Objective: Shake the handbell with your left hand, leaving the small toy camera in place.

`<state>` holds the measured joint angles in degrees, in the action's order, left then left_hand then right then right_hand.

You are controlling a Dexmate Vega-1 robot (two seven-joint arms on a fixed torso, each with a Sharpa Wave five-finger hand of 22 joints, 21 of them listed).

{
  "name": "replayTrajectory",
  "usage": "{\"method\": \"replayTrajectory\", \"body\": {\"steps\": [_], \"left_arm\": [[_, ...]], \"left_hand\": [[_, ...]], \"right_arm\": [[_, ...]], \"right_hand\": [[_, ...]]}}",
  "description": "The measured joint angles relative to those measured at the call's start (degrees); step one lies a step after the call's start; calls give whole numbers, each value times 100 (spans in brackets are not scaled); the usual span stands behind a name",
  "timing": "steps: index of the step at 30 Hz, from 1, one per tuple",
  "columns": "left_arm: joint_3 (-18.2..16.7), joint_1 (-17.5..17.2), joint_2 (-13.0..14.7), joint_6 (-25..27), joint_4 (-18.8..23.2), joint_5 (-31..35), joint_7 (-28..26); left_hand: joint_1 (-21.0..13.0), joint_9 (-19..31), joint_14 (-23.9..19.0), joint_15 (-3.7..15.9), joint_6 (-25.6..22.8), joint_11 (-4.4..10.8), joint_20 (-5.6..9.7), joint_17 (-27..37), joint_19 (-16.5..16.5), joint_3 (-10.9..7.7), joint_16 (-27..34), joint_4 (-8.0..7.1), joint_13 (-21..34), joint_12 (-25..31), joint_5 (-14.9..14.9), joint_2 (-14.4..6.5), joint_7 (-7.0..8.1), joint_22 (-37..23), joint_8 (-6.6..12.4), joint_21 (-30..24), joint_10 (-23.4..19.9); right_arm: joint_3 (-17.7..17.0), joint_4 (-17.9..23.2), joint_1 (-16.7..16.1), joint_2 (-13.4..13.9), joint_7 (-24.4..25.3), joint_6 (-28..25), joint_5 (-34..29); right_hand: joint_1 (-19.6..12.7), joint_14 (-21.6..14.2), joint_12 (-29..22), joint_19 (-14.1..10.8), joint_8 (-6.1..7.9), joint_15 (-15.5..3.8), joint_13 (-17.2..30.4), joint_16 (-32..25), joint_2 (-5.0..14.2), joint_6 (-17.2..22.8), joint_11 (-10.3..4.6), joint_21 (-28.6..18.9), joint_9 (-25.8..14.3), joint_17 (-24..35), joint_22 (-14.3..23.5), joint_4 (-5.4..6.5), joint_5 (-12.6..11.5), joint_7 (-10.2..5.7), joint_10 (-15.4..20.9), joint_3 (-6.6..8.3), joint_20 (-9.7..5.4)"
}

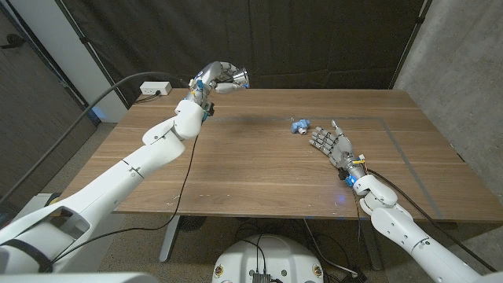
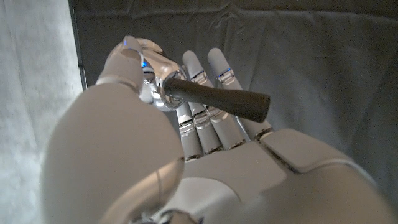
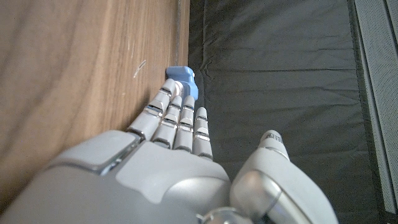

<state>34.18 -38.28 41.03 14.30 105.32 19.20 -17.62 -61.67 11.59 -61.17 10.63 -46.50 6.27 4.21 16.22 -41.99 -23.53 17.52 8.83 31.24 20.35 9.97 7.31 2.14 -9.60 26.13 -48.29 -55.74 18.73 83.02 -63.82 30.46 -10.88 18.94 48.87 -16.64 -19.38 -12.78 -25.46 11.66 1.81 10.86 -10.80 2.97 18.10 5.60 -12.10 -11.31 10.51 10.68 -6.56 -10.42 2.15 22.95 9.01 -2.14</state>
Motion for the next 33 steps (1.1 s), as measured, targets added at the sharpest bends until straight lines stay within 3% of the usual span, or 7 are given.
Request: {"method": "replayTrajectory", "body": {"steps": [3, 5, 6, 11, 20, 33], "left_arm": [[208, 92, 61, 346, 65, 587, 160], [261, 110, 81, 346, 87, 587, 160], [310, 122, 101, 656, 116, 1389, 328], [357, 90, 152, 882, 221, 2356, 391], [245, -113, 224, 979, 363, 2962, 294], [141, -251, 250, 1048, 492, 3179, 270]], "left_hand": [[0, 0, 0, 0, 0, 0, 8, 16, 8, 0, 0, 0, 25, -3, 0, 0, 0, 0, 0, 41, 0], [0, 0, 0, 0, 0, 0, 8, 16, 8, 0, 0, 0, 26, -3, 19, 0, 0, 0, 0, 40, 0], [0, 0, 0, 0, 0, 0, 8, 36, 8, 0, 0, 0, 26, -3, 23, 0, 0, 0, 0, 40, 0], [0, 0, -23, 22, 0, 0, 8, 42, 7, 1, 0, -1, 26, -3, 23, 0, 0, -1, -1, 62, 0], [0, 1, -24, 22, 0, 0, 8, 42, 7, 1, 0, -1, 57, -21, 23, 0, 0, -1, -10, 68, 0], [0, 5, -24, 21, 0, 0, 8, 69, 6, 1, 0, -2, 78, -47, 21, 0, 0, -1, -20, 105, -1]], "right_arm": [[13, -6, 3, -17, 5, 13, -11], [13, -6, 3, -17, 14, 22, -18], [23, -5, 3, -34, 27, 34, -26], [29, 36, -32, -51, 96, 62, -62], [8, 329, -138, 29, 335, 146, -255], [-113, 615, -158, 188, 477, 388, -495]], "right_hand": [[0, -17, 0, 0, 0, -17, 0, 0, 0, 0, 0, 0, 0, 0, 0, 0, 0, 0, 0, 0, 0], [0, -17, 0, -13, 0, -17, 0, 0, 0, 0, 0, 0, 0, 0, 0, 0, 0, 0, 0, 0, -13], [0, -17, 0, -22, 0, -17, 0, 0, 0, 0, 0, 0, 0, 0, 0, 0, 0, 0, 0, 0, -22], [0, -17, 0, -32, 0, -17, 0, 0, 0, 0, 0, 0, 0, 0, 0, 0, 0, 0, 0, 0, -31], [0, -17, 0, -32, 0, -17, 0, 0, 0, 0, 0, 0, 0, 0, 0, 0, 0, 0, 0, 0, -31], [0, -17, 0, -31, 0, -17, 0, 0, 0, 0, 0, 0, 0, 0, 0, 0, 0, 0, 0, 0, -30]]}}
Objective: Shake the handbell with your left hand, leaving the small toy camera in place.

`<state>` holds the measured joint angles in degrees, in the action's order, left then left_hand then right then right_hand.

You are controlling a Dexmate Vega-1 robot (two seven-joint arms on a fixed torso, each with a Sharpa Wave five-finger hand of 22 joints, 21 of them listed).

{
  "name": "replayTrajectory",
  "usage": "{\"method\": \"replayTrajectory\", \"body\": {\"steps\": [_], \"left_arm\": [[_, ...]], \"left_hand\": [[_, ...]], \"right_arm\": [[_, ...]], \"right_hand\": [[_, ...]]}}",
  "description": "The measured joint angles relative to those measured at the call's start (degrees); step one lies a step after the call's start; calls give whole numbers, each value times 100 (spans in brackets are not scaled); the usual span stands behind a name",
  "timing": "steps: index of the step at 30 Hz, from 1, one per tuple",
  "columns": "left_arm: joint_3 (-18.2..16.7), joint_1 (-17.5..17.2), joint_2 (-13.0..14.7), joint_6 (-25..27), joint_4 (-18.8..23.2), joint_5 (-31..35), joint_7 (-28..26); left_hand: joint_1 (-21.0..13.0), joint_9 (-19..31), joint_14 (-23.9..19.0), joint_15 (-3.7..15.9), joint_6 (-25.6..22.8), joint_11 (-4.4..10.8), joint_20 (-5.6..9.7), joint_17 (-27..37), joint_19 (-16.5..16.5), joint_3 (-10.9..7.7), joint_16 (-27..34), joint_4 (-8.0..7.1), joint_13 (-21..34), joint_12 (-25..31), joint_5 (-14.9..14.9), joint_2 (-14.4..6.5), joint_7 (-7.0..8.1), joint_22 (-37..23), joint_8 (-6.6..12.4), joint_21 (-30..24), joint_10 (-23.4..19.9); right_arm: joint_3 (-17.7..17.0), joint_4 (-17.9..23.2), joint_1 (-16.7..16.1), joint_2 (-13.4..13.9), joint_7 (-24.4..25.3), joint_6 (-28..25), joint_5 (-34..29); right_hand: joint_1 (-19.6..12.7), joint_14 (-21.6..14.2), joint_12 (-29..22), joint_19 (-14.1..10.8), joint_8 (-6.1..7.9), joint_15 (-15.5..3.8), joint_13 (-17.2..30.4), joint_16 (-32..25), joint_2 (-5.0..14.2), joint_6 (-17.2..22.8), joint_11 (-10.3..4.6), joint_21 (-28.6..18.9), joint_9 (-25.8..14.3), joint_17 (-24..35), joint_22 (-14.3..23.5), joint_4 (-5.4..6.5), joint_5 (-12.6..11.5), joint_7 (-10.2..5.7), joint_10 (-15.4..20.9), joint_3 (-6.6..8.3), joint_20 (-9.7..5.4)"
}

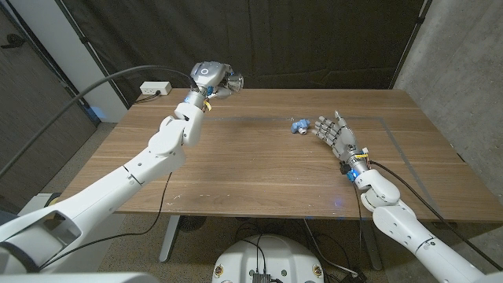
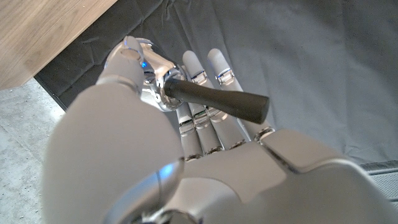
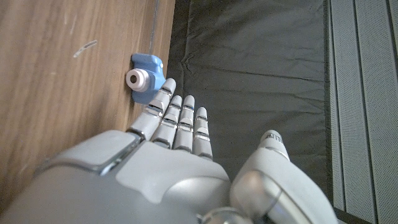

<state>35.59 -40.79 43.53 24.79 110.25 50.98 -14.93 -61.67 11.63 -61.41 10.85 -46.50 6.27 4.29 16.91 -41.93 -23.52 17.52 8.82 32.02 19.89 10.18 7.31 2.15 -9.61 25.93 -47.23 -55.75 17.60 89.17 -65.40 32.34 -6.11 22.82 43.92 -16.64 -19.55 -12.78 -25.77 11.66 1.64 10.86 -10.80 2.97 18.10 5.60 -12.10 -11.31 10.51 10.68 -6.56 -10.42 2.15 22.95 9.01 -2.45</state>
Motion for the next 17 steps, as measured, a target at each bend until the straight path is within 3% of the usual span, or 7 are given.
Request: {"method": "replayTrajectory", "body": {"steps": [17], "left_arm": [[-28, -9, -51, -14, 22, 62, 8]], "left_hand": [[0, 0, -1, -1, 0, 0, 0, 26, 0, -25, 0, 25, 28, -1, -5, 0, 0, -14, 38, 22, 0]], "right_arm": [[-48, 84, 164, 80, -42, 203, -150]], "right_hand": [[0, 0, 0, 1, 0, 0, 0, 0, 0, 0, 0, 0, 0, 0, 0, 0, 0, 0, 0, 0, 0]]}}
